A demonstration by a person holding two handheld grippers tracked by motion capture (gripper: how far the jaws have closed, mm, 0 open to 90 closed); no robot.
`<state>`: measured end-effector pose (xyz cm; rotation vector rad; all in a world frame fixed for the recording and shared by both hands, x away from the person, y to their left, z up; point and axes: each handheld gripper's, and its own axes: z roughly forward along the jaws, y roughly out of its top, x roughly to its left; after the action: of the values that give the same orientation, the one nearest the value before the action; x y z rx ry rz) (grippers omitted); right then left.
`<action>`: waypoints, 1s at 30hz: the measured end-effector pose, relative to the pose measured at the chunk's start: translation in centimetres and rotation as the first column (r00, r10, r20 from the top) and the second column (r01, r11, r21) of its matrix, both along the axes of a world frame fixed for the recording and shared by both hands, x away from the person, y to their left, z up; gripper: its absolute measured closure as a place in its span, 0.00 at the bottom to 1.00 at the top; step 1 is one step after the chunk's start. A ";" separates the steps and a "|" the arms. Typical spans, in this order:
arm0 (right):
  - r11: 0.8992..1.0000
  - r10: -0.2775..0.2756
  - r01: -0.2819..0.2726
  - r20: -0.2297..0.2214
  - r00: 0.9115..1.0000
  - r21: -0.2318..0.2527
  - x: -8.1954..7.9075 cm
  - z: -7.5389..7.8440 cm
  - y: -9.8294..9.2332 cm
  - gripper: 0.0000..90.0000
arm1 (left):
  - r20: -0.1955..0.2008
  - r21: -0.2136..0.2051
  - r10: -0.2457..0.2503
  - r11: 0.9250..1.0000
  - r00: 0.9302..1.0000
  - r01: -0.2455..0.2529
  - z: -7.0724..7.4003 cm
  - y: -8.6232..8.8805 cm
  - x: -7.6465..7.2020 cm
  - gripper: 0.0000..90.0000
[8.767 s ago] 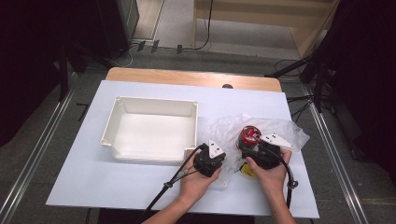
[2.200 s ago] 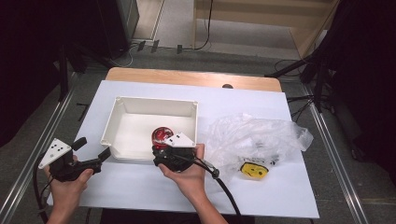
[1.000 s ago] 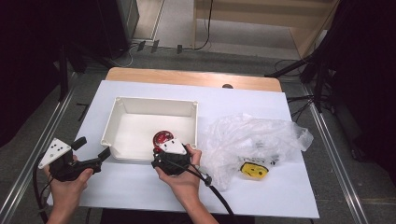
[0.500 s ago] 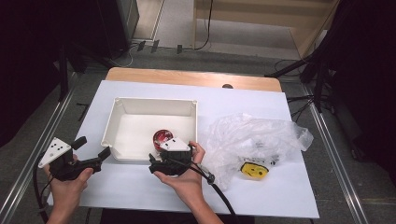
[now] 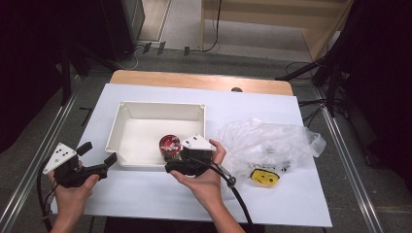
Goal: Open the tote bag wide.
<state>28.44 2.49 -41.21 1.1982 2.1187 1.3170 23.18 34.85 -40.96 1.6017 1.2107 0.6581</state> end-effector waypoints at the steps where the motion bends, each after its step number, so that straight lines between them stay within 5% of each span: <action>1: 1.000 -0.003 0.003 0.000 1.000 0.003 0.0 0.1 -0.2 0.05 | 0.000 0.002 0.002 1.000 1.000 -0.002 0.0 0.0 0.0 0.02; 30: 0.992 -0.113 0.111 0.029 0.993 0.063 0.6 2.1 -9.8 0.04 | -0.006 0.019 0.005 1.000 1.000 -0.005 -0.4 -0.8 0.2 0.02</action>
<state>29.05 -7.35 -39.12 1.2910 1.9711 1.3515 23.35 34.04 -41.36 1.6173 1.2163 0.6703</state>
